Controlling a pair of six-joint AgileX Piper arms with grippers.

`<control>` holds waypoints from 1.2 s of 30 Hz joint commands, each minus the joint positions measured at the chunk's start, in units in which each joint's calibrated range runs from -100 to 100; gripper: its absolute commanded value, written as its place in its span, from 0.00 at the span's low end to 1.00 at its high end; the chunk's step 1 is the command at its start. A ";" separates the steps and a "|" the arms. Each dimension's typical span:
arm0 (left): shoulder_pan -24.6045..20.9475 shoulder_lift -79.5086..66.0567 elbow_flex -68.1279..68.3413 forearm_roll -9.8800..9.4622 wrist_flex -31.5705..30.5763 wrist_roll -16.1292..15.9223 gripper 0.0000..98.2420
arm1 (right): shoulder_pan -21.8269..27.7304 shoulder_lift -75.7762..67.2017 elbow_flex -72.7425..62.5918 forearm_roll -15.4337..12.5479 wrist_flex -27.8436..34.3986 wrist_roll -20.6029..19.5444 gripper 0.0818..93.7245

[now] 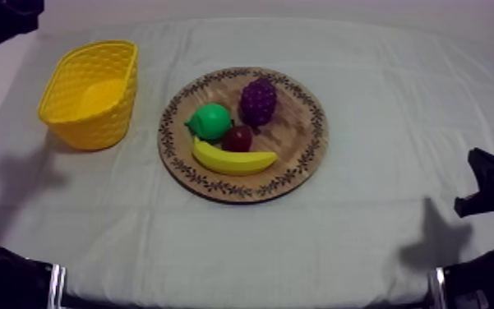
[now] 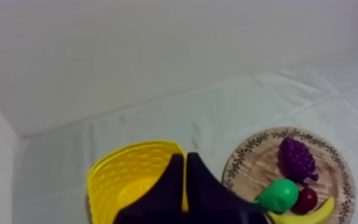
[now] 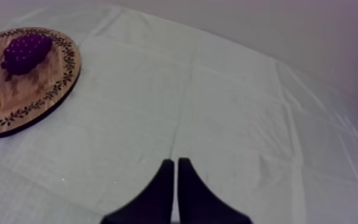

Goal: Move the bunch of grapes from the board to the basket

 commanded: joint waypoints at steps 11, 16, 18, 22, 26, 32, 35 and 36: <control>2.32 15.72 -12.74 -3.46 4.82 1.36 0.00 | -0.01 0.00 -0.01 -0.02 0.00 -0.01 0.00; 4.34 21.74 -19.20 -3.92 7.26 0.44 0.00 | -0.01 0.00 -0.01 -0.02 0.00 -0.01 0.00; 5.24 24.05 -22.31 -3.86 8.97 -0.37 0.00 | -0.01 0.00 -0.01 -0.02 0.00 -0.01 0.00; 7.27 28.30 -28.51 -3.77 13.16 -1.78 0.00 | -0.01 0.00 -0.01 -0.02 0.00 -0.01 0.00; 9.54 31.85 -32.97 -3.55 15.58 -2.83 0.00 | -0.01 0.00 -0.01 -0.02 0.00 -0.01 0.00; 11.96 35.56 -35.74 -2.49 16.40 -3.74 0.00 | -0.01 0.00 -0.01 -0.02 0.00 -0.01 0.00; 13.11 37.36 -36.62 -2.18 16.85 -3.80 0.00 | -0.01 0.00 -0.01 -0.02 0.00 -0.01 0.00; 13.41 38.00 -36.98 -2.02 17.08 -3.85 0.00 | -0.01 0.00 -0.01 -0.02 0.00 -0.01 0.00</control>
